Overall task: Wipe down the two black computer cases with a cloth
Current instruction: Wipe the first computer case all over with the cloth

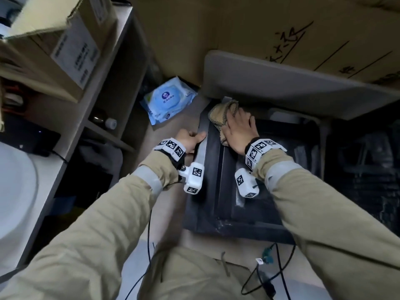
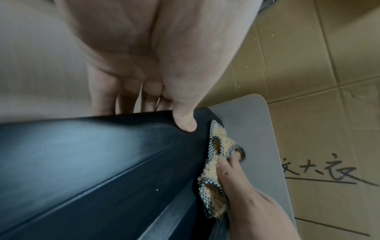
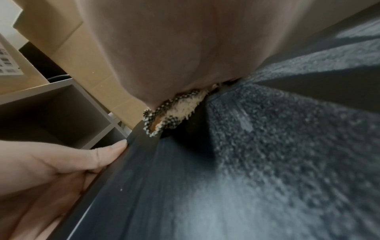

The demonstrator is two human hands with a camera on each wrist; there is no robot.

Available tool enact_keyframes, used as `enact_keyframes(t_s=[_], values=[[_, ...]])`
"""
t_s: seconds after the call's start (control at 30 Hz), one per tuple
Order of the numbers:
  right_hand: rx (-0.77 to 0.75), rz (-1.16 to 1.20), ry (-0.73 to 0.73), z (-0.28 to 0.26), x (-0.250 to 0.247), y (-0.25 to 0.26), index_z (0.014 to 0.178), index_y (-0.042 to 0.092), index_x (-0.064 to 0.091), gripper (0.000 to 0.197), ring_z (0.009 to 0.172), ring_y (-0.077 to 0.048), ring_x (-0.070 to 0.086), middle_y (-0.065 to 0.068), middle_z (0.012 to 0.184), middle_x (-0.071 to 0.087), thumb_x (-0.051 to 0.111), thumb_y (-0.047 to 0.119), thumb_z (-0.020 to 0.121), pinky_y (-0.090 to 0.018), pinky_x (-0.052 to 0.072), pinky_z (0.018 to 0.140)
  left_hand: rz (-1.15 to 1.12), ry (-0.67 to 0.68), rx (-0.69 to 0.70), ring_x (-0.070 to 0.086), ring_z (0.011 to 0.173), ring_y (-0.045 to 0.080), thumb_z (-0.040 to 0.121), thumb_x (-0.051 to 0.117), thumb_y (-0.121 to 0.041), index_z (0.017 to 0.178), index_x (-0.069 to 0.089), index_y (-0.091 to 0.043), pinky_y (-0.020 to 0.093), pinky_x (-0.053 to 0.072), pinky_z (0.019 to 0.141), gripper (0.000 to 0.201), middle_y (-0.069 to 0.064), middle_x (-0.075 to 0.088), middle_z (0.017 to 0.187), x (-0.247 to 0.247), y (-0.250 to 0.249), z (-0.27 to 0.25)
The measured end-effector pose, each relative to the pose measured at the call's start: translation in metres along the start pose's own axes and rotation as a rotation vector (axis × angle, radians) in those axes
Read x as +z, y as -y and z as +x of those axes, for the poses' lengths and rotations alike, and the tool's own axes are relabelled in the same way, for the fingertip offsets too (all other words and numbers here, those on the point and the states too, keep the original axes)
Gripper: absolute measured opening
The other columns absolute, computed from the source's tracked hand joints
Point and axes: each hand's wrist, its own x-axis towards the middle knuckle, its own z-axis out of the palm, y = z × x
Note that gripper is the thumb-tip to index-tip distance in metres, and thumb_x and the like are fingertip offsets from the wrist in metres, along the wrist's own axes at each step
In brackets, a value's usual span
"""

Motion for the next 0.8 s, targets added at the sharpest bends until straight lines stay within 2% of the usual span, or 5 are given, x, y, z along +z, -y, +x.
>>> enact_keyframes(t_s=[0.17, 0.4, 0.57, 0.63, 0.8], values=[[-0.043, 0.022, -0.019, -0.03, 0.005, -0.001, 0.16, 0.016, 0.003, 0.066, 0.154, -0.022, -0.011, -0.01, 0.168, -0.003, 0.028, 0.043, 0.106, -0.051, -0.004, 0.123, -0.066, -0.047, 0.002, 0.06, 0.066, 0.009, 0.095, 0.064, -0.038, 0.113, 0.063, -0.004, 0.019, 0.048, 0.052, 0.039, 0.012, 0.069, 0.104, 0.005, 0.011, -0.014], [-0.121, 0.092, -0.041, -0.124, 0.046, -0.002, 0.161, 0.02, 0.011, 0.061, 0.154, -0.017, -0.011, -0.005, 0.169, -0.001, 0.026, 0.045, 0.107, -0.05, -0.011, 0.122, -0.008, -0.085, -0.057, 0.061, 0.07, 0.016, 0.097, 0.059, -0.043, 0.101, 0.062, -0.008, 0.023, 0.046, 0.054, 0.035, 0.007, 0.066, 0.092, 0.019, 0.064, -0.073], [-0.29, 0.057, -0.135, -0.187, 0.075, 0.018, 0.145, 0.024, 0.048, 0.05, 0.143, -0.027, 0.029, -0.001, 0.157, 0.036, 0.049, 0.047, 0.1, -0.049, 0.022, 0.12, -0.21, -0.163, -0.034, 0.059, 0.083, 0.023, 0.101, 0.05, -0.038, 0.09, 0.06, -0.01, 0.025, 0.047, 0.061, 0.031, 0.01, 0.063, 0.094, 0.033, 0.105, -0.122], [-0.341, 0.019, -0.172, -0.203, 0.086, 0.036, 0.144, 0.024, 0.049, 0.053, 0.138, -0.028, 0.033, -0.002, 0.152, 0.041, 0.057, 0.046, 0.095, -0.047, 0.027, 0.116, -0.338, -0.151, -0.041, 0.061, 0.088, 0.025, 0.101, 0.048, -0.037, 0.1, 0.064, -0.008, 0.028, 0.05, 0.067, 0.033, 0.012, 0.066, 0.101, 0.033, 0.12, -0.137], [-0.428, -0.153, -0.102, -0.219, 0.136, 0.094, 0.158, 0.019, 0.027, 0.065, 0.154, -0.026, 0.005, -0.004, 0.167, 0.013, 0.029, 0.054, 0.103, -0.047, -0.005, 0.124, -0.414, -0.16, -0.01, 0.058, 0.08, 0.019, 0.103, 0.044, -0.041, 0.095, 0.063, -0.013, 0.03, 0.05, 0.076, 0.034, 0.006, 0.064, 0.089, 0.018, 0.15, -0.17]])
